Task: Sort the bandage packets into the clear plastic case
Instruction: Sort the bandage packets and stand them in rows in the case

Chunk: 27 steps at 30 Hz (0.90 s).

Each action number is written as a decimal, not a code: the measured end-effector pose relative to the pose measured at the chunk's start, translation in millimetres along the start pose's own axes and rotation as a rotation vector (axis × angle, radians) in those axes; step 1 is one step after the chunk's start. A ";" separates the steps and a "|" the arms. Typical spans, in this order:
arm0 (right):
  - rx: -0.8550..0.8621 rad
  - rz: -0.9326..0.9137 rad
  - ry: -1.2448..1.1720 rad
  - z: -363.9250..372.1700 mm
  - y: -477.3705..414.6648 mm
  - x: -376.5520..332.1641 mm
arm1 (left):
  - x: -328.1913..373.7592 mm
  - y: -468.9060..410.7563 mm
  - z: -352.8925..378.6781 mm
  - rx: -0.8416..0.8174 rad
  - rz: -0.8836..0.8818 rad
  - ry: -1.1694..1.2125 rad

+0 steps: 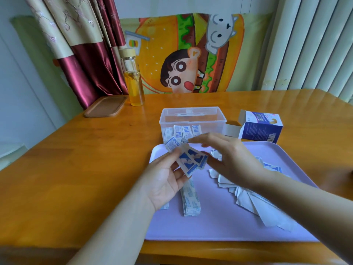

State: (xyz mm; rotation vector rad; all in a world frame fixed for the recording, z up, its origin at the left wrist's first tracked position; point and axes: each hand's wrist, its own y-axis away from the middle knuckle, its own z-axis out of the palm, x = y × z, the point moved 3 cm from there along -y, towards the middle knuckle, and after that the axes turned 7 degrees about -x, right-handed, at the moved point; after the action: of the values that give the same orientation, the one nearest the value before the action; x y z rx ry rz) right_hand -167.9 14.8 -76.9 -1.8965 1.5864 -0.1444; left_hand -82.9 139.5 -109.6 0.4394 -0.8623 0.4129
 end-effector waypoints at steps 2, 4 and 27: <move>0.061 0.133 0.010 -12.9 -4.4 18.0 | 3.0 -0.6 -1.4 0.028 0.002 0.088; -0.009 0.361 0.059 -21.1 -9.8 46.6 | 7.7 0.2 -2.2 0.046 0.016 0.151; -0.187 0.454 0.110 -8.6 -22.0 81.1 | 19.2 -0.8 -13.7 0.111 -0.021 0.239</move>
State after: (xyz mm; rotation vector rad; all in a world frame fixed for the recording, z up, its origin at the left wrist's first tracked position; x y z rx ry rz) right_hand -132.4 -61.5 -83.9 -1.6300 2.1250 0.1007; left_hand -62.7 149.3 -102.4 0.4903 -0.6046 0.4854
